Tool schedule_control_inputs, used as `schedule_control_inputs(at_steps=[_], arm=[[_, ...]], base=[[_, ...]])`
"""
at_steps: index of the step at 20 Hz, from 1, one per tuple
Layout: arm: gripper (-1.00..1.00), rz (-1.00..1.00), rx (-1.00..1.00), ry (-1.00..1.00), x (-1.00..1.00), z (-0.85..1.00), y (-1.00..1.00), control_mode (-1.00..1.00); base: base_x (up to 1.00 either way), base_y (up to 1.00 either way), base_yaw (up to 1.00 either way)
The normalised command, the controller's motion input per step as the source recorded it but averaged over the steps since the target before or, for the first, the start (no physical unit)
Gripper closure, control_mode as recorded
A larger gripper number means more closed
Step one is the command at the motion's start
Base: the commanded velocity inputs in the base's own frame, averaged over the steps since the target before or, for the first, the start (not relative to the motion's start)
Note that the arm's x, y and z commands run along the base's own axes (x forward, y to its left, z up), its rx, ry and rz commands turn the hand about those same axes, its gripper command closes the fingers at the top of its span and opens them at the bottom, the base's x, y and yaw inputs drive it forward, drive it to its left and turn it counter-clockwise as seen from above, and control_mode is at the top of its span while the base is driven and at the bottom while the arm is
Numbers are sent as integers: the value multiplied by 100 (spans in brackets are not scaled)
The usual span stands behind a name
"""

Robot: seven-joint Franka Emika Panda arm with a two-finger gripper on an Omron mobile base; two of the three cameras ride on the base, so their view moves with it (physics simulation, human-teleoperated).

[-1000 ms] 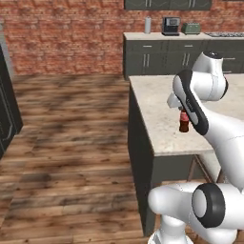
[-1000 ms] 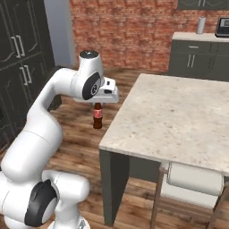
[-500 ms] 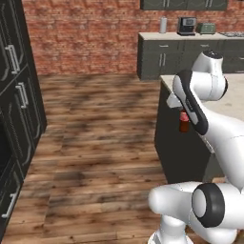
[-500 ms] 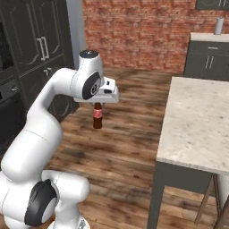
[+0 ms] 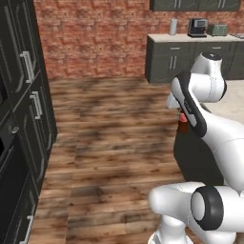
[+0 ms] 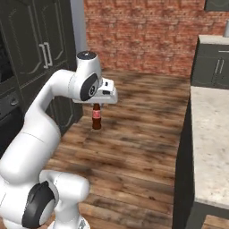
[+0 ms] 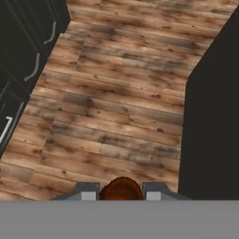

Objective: Place the large bottle from the dining counter next to the other large bottle outside the sink, and place the small bottle from the dining counter next to the other small bottle inside the sink.

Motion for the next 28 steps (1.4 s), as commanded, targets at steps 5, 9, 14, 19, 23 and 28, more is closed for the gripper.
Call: schedule_control_inputs(at_steps=[5,9,14,19,23,28], arm=[[100,0,0,0,0,0,0,100],[100,0,0,0,0,0,0,100],[100,0,0,0,0,0,0,100],[100,0,0,0,0,0,0,100],[100,0,0,0,0,0,0,100],[100,0,0,0,0,0,0,100]], base=[[100,29,-1],[100,8,-2],[100,1,-1],[100,0,-1],[100,1,0],[100,1,0]])
